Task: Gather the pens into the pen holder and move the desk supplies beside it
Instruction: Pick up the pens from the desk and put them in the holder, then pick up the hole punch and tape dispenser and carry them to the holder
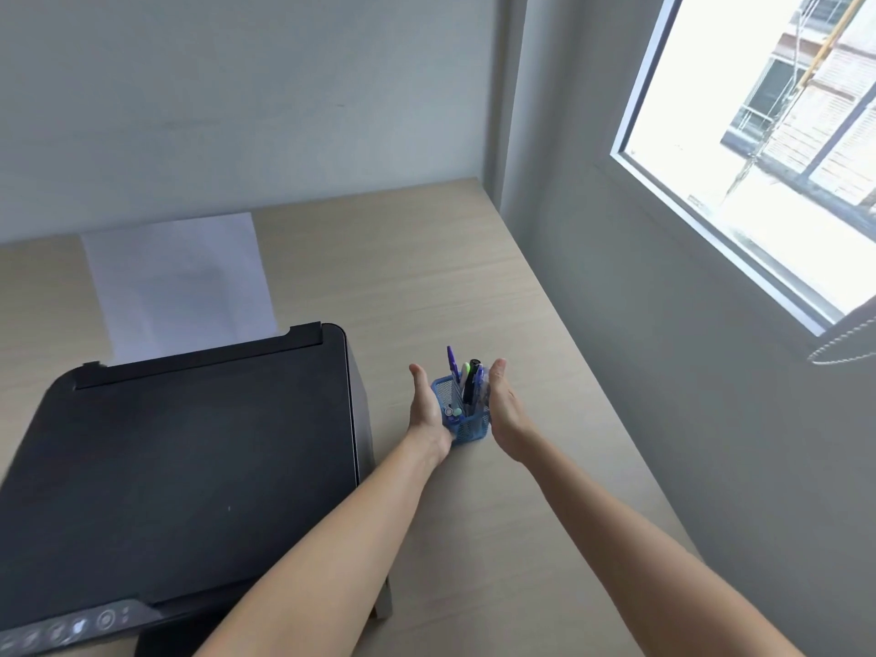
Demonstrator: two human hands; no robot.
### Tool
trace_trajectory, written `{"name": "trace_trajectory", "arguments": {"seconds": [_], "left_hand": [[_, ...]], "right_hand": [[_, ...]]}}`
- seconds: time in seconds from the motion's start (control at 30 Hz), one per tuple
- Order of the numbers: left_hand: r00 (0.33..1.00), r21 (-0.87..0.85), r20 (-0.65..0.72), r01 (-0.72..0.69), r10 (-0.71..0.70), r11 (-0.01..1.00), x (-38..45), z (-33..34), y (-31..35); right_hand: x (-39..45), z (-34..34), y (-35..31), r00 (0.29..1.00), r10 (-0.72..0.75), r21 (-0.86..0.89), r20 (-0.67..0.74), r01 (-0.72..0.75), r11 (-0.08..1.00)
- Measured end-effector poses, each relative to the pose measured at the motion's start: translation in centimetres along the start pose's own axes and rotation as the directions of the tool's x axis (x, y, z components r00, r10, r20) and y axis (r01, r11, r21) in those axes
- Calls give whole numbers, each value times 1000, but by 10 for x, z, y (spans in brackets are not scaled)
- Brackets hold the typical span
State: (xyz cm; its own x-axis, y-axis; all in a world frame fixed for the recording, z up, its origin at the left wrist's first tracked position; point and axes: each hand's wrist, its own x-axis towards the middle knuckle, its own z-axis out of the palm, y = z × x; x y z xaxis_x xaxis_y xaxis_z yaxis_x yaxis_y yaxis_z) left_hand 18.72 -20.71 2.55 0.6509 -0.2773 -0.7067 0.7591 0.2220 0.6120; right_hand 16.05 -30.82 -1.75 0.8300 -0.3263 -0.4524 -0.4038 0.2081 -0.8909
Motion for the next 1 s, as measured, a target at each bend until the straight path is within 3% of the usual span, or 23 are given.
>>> {"name": "trace_trajectory", "arguments": {"seconds": [0.2, 0.33, 0.4, 0.53, 0.67, 0.83, 0.93, 1.0], "left_hand": [[997, 29, -76, -19, 21, 999, -11, 1, 6], [994, 87, -55, -85, 90, 993, -45, -1, 25], [991, 145, 12, -133, 133, 980, -65, -2, 37], [964, 128, 97, -260, 249, 957, -112, -33, 68], [919, 77, 108, -388, 380, 918, -157, -94, 97], [854, 136, -79, -502, 515, 854, -206, -221, 111], [810, 233, -231, -492, 540, 838, -228, -306, 103], [740, 382, -333, -460, 584, 801, -240, -362, 91]], "right_hand": [[-25, 3, -21, 999, 13, -78, -41, -16, 997], [-50, 7, -47, 951, -219, -229, -218, 168, 959], [-61, 12, -65, 913, -337, -291, -228, 267, 919], [-82, 49, -94, 897, -425, -325, -117, 370, 870], [-106, 116, -108, 885, -458, -307, 80, 459, 834], [-141, 229, -94, 866, -409, -344, 288, 492, 800], [-164, 302, -78, 853, -346, -354, 390, 486, 800], [-180, 348, -67, 837, -322, -390, 443, 503, 772]]}}
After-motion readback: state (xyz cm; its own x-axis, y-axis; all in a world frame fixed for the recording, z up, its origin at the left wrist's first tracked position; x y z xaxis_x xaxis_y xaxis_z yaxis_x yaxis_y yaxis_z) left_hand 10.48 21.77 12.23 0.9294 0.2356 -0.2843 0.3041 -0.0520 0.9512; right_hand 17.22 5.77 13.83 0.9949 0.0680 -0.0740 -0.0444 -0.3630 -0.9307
